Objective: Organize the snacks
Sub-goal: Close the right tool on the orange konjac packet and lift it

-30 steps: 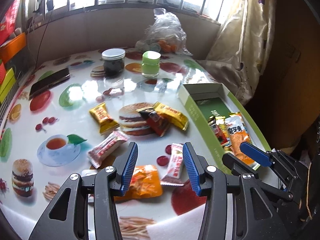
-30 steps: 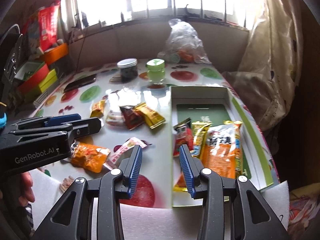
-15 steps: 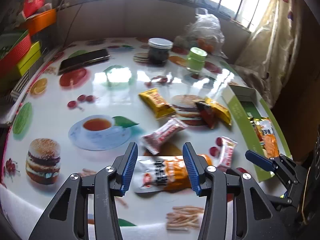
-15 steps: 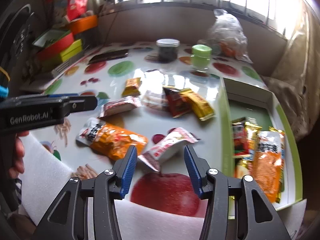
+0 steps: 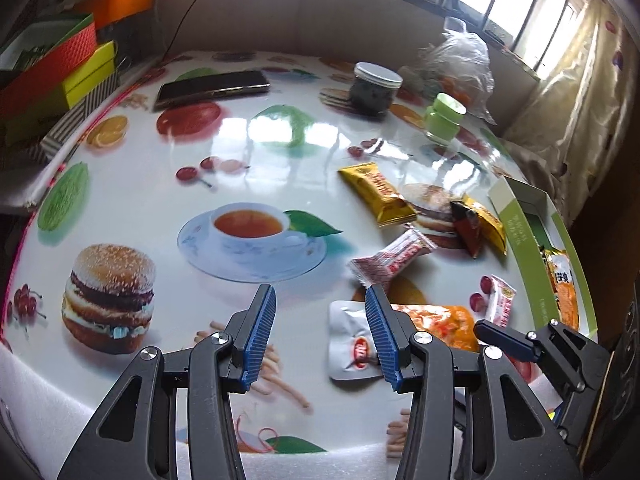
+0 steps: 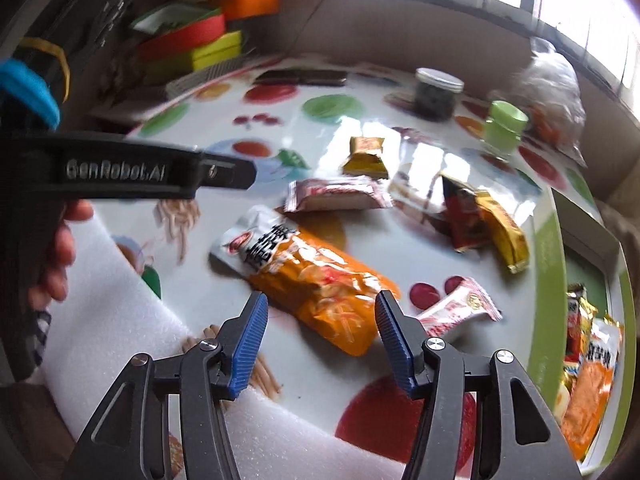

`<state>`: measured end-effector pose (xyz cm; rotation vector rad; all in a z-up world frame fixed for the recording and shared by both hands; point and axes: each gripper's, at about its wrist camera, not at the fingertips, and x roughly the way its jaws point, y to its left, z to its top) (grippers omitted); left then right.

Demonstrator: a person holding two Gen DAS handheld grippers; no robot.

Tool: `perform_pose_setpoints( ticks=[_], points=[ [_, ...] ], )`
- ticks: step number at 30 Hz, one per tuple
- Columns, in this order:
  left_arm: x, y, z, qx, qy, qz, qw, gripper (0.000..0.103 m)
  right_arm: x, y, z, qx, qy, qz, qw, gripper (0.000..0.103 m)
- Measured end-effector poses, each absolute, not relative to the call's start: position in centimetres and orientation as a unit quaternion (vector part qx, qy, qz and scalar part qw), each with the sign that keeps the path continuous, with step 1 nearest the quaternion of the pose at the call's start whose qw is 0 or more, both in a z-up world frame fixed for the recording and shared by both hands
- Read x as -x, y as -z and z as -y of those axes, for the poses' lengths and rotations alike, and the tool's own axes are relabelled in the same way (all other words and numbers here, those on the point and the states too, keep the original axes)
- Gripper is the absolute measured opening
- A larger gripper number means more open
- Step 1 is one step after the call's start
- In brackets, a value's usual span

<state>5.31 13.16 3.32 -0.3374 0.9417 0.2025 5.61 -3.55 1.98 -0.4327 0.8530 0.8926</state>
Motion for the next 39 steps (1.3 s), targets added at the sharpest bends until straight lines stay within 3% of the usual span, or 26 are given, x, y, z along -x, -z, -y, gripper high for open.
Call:
perform_pose_setpoints(
  ticks=[7, 17, 26, 36, 39],
  points=[
    [-5.1, -2.8, -14.3, 0.168, -0.105, -0.454, 0.868, 0.048, -5.6, -1.2, 1.9, 0.234, -0.424, -0.383, 0.787, 0.063],
    [-5.1, -2.6, -15.4, 0.176, -0.111, -0.453, 0.867, 0.048, -5.3, -1.2, -0.1, 0.287, -0.446, -0.353, 0.771, 0.064],
    [-5.1, -2.4, -15.6, 0.180, -0.112, -0.456, 0.865, 0.048, -8.0, -0.8, -0.2, 0.235, -0.472, -0.402, 0.748, 0.070],
    [-5.1, -2.4, -15.7, 0.181, -0.111, -0.455, 0.865, 0.048, -7.8, -0.7, -0.1, 0.226, -0.465, -0.406, 0.753, 0.069],
    [-5.0, -2.4, -15.8, 0.180, -0.112, -0.454, 0.865, 0.048, -7.8, -0.8, -0.1, 0.226, -0.462, -0.408, 0.755, 0.061]
  ],
)
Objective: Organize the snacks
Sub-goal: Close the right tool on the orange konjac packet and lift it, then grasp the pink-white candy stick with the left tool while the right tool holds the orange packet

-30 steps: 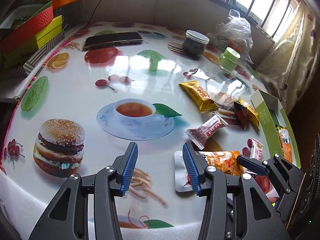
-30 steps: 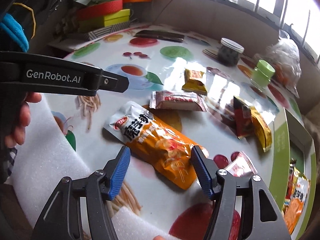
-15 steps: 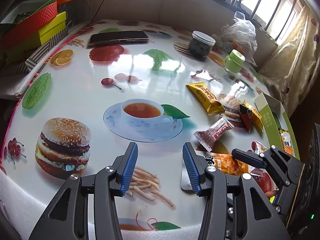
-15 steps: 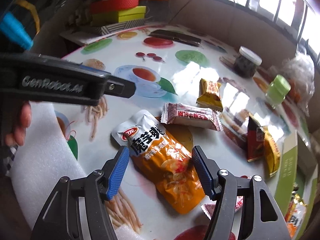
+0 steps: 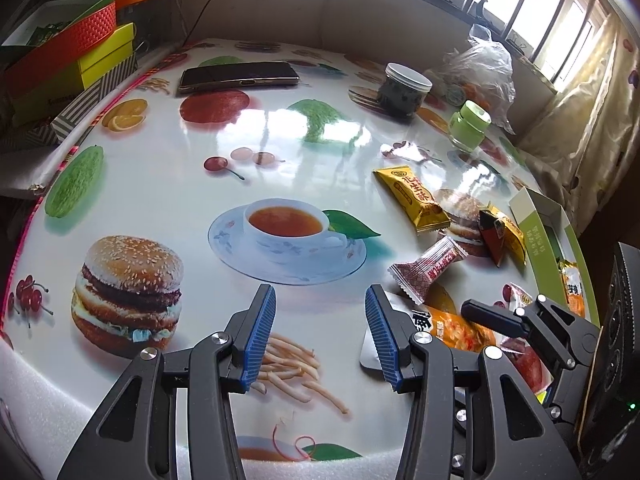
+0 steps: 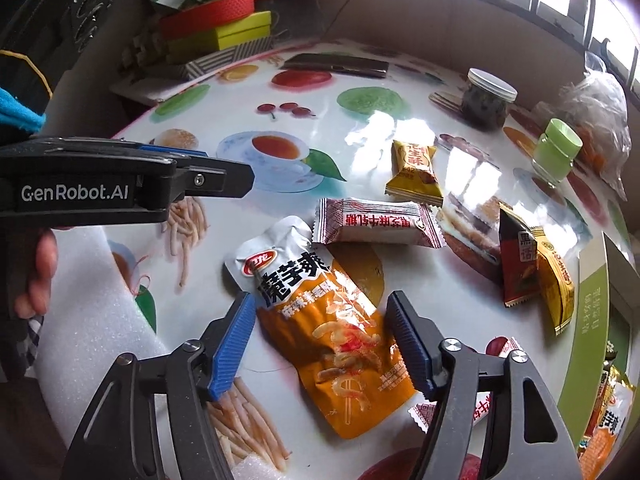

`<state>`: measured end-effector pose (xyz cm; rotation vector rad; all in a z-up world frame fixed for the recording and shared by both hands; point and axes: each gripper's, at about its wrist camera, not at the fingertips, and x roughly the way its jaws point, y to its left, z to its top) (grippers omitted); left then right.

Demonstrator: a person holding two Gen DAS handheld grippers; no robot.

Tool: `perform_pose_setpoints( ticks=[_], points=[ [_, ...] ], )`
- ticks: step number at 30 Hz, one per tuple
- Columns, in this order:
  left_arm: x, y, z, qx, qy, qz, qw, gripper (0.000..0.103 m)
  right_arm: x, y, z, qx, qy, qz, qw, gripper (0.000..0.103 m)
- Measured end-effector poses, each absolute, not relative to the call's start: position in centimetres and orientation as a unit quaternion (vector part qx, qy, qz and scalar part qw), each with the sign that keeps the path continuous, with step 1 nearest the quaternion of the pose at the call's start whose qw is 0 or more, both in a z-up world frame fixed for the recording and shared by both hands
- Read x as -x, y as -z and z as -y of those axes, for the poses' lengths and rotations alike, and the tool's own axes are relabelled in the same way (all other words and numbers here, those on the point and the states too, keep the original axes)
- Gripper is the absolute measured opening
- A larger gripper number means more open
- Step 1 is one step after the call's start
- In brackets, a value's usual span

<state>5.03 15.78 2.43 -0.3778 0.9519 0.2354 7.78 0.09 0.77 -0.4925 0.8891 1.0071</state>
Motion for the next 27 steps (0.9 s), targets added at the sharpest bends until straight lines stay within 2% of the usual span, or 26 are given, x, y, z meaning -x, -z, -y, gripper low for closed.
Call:
perform_pose_setpoints(
  ticks=[6, 10, 27],
  points=[
    [-4.9, -2.6, -15.7, 0.181, -0.112, -0.454, 0.865, 0.048, -7.2, -1.0, 0.3, 0.216, -0.460, -0.403, 0.761, 0.046],
    [-4.8, -2.6, -15.6, 0.181, -0.113, -0.454, 0.865, 0.048, -6.6, -1.1, 0.4, 0.216, -0.455, -0.401, 0.765, 0.041],
    [-4.2, -3.3, -15.3, 0.177, -0.114, -0.449, 0.869, 0.048, -6.1, -2.0, 2.0, 0.164, -0.461, -0.398, 0.776, 0.037]
  ],
)
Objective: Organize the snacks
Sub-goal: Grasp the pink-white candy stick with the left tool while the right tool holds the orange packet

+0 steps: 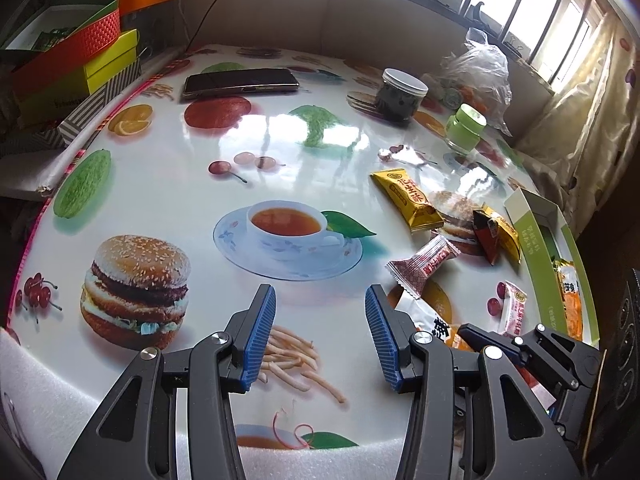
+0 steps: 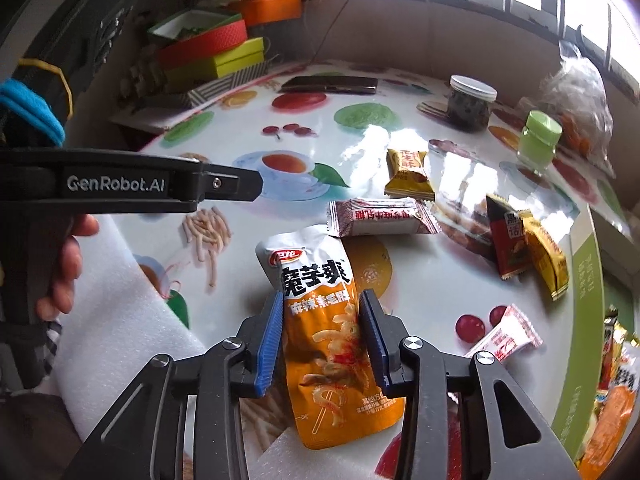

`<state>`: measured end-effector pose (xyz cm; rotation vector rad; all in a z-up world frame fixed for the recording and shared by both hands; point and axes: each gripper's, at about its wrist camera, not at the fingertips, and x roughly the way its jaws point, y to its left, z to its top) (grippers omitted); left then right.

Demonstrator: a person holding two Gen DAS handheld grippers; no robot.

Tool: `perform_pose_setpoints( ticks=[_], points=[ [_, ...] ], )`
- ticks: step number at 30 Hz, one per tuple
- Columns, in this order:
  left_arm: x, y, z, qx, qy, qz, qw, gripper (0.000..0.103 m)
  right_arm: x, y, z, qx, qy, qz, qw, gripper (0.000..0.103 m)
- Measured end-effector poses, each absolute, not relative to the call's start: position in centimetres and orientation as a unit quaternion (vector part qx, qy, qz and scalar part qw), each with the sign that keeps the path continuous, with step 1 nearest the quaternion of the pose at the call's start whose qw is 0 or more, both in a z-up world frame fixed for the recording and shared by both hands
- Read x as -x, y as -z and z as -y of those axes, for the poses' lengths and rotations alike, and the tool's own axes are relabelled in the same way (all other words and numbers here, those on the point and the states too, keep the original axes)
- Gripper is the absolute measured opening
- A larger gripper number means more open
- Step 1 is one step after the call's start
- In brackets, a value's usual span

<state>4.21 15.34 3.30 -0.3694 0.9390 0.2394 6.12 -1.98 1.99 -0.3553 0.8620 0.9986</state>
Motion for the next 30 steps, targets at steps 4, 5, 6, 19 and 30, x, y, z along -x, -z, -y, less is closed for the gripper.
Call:
perform_pose_setpoints(
  ticks=[4, 5, 6, 19, 30],
  points=[
    [-4.3, -3.5, -15.1, 0.174, -0.114, -0.448, 0.870, 0.048, -6.3, -2.8, 2.9, 0.129, -0.465, -0.397, 0.780, 0.037],
    [-4.3, -3.5, -15.2, 0.173, -0.114, -0.447, 0.870, 0.048, -6.4, -2.9, 3.2, 0.119, -0.463, -0.400, 0.782, 0.037],
    [-4.4, -3.5, -15.1, 0.172, -0.114, -0.447, 0.870, 0.048, -6.6, -3.0, 3.5, 0.109, -0.463, -0.402, 0.783, 0.037],
    [-6.4, -3.3, -13.3, 0.153, -0.081, -0.456, 0.873, 0.048, -7.5, -4.7, 8.0, 0.054, -0.423, -0.402, 0.810, 0.037],
    [-9.3, -2.5, -10.1, 0.131, -0.027, -0.471, 0.872, 0.048, -8.6, -5.0, 11.0, 0.024, -0.368, -0.403, 0.838, 0.037]
  ],
)
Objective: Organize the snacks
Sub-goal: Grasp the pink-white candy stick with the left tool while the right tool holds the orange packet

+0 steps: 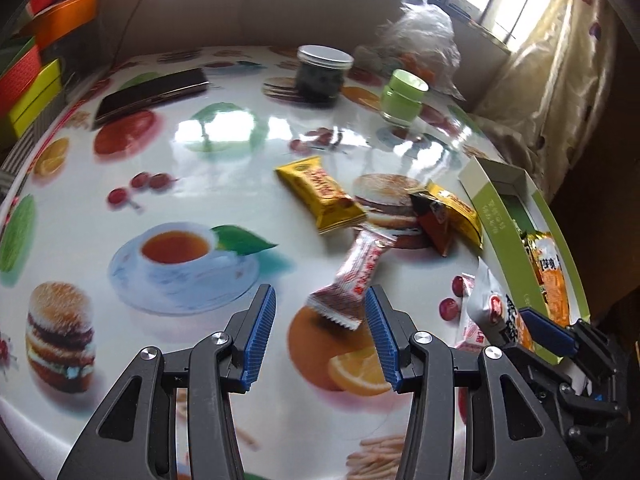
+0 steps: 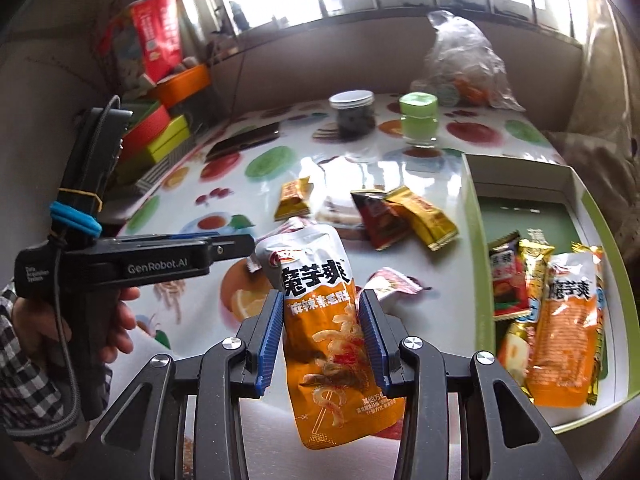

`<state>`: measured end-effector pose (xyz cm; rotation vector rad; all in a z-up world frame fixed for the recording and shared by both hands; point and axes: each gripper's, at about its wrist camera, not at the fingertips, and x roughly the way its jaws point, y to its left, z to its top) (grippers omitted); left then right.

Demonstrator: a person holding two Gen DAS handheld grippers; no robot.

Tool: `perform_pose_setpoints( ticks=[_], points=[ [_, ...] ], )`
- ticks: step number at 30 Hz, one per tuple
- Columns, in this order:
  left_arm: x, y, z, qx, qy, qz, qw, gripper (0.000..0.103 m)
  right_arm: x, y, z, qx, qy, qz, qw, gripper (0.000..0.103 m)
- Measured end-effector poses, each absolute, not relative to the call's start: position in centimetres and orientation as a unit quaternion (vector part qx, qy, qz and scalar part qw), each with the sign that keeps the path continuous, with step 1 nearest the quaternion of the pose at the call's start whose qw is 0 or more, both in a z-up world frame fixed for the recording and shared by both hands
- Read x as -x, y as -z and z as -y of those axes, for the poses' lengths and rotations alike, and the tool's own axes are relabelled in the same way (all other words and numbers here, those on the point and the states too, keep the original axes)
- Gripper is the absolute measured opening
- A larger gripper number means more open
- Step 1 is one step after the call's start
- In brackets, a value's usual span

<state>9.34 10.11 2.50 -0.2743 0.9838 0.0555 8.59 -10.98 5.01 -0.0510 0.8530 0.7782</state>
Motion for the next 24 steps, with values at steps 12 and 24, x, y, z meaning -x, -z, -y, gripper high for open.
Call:
perform_pose_setpoints(
  ticks=[12, 24],
  points=[
    [-12.2, -1.2, -7.7, 0.095, -0.002, -0.489, 0.867, 0.048, -8.9, -5.2, 12.3, 0.013, -0.348, -0.403, 0.846, 0.037],
    [-12.9, -1.0, -6.9, 0.066, -0.014, -0.483, 0.873, 0.039, -9.0, -5.3, 12.7, 0.007, -0.344, -0.402, 0.849, 0.037]
  ],
)
